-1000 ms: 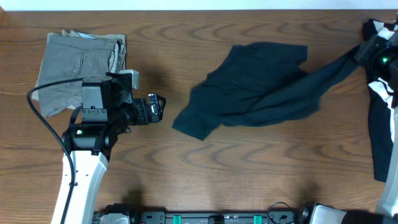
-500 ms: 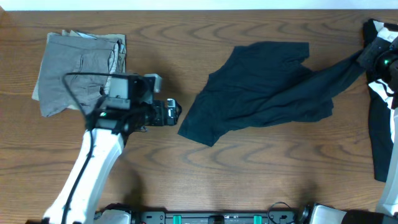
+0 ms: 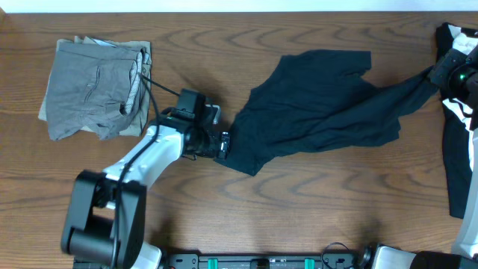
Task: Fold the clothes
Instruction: 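Grasp the T-shirt's left hem corner with the left gripper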
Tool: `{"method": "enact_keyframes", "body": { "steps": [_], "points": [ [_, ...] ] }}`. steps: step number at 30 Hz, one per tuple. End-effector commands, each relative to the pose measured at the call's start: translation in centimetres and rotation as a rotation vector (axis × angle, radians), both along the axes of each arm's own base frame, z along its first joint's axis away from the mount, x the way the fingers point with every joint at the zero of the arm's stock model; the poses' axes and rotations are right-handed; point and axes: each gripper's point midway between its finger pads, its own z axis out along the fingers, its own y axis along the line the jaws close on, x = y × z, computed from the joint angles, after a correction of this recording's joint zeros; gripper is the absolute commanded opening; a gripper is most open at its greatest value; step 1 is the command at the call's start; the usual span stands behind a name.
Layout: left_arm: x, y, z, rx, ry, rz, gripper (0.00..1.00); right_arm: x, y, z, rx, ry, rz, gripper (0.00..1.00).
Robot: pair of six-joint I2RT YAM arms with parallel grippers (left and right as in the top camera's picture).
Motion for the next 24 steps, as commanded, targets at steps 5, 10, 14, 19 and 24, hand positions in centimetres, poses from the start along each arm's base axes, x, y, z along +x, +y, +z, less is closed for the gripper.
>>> {"method": "enact_keyframes", "body": {
  "steps": [5, 10, 14, 19, 24],
  "points": [
    [-0.6, -1.5, -1.8, 0.045, 0.007, -0.147, 0.69, -0.1, -0.3, -0.2, 0.003, 0.009, -0.016, 0.01],
    [-0.9, -1.1, -3.0, 0.159, -0.002, -0.173, 0.50, -0.1, -0.3, -0.3, 0.003, 0.010, -0.016, 0.01],
    [-0.9, -0.5, -3.2, 0.228, -0.016, -0.177, 0.15, -0.2, -0.2, -0.4, 0.004, 0.016, -0.016, 0.01],
    [-0.8, 3.8, -3.3, 0.415, 0.006, -0.034, 0.06, -0.1, -0.6, -0.7, -0.004, 0.027, -0.028, 0.01],
    [-1.0, 6.5, -2.7, 0.463, 0.037, 0.044, 0.06, 1.2, -2.8, -3.1, -0.050, 0.083, -0.103, 0.01]
  ]
}}
